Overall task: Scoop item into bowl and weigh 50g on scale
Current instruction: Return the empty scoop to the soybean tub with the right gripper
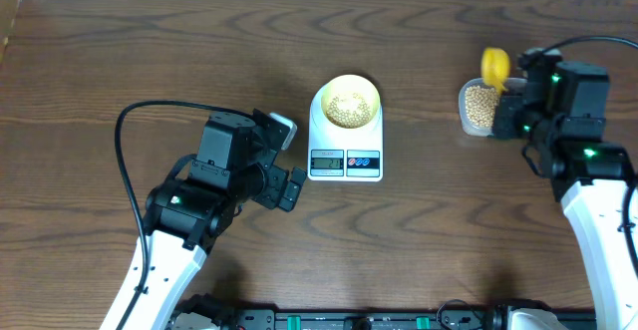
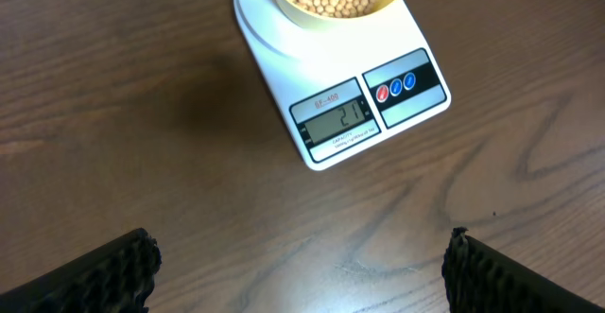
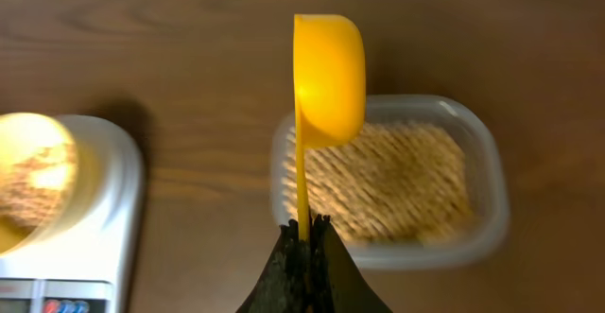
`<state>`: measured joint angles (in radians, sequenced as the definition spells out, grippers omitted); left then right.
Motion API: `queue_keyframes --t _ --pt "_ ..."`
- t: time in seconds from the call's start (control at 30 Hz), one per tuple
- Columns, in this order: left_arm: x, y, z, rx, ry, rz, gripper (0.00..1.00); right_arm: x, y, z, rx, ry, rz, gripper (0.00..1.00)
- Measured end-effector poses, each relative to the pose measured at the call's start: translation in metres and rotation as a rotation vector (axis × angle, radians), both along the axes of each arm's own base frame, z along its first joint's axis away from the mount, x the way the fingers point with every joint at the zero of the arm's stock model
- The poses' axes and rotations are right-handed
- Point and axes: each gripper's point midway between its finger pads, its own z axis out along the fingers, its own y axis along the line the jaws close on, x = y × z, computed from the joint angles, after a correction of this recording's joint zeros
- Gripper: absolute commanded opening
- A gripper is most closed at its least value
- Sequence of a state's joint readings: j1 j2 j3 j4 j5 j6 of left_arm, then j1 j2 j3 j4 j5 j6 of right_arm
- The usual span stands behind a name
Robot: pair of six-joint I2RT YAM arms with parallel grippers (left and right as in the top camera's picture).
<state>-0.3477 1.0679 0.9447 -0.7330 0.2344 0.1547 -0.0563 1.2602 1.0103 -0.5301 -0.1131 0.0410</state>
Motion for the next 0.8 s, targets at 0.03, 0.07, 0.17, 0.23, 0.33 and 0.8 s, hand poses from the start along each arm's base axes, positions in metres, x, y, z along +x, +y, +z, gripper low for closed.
queue_keyframes --t 0.03,0.07,0.17,0.23,0.33,0.8 --pt "0.000 0.000 0.000 0.000 0.000 0.000 0.98 -0.004 -0.009 -0.004 -0.009 0.024 -0.032 0.02" --pt "0.000 0.000 0.000 0.000 0.000 0.000 0.98 -0.007 -0.013 -0.007 -0.015 0.039 -0.050 0.01" --pt "0.000 0.000 0.000 0.000 0.000 0.000 0.98 -0.014 -0.028 -0.013 -0.048 0.080 -0.107 0.01" --pt "0.000 0.000 0.000 0.000 0.000 0.000 0.98 -0.017 -0.032 -0.016 -0.062 0.094 -0.126 0.01" --pt "0.000 0.000 0.000 0.000 0.000 0.000 0.98 -0.017 -0.035 -0.020 -0.072 0.107 -0.139 0.01" --pt "0.000 0.000 0.000 0.000 0.000 0.000 0.98 -0.007 -0.033 -0.068 -0.057 0.231 -0.125 0.01"
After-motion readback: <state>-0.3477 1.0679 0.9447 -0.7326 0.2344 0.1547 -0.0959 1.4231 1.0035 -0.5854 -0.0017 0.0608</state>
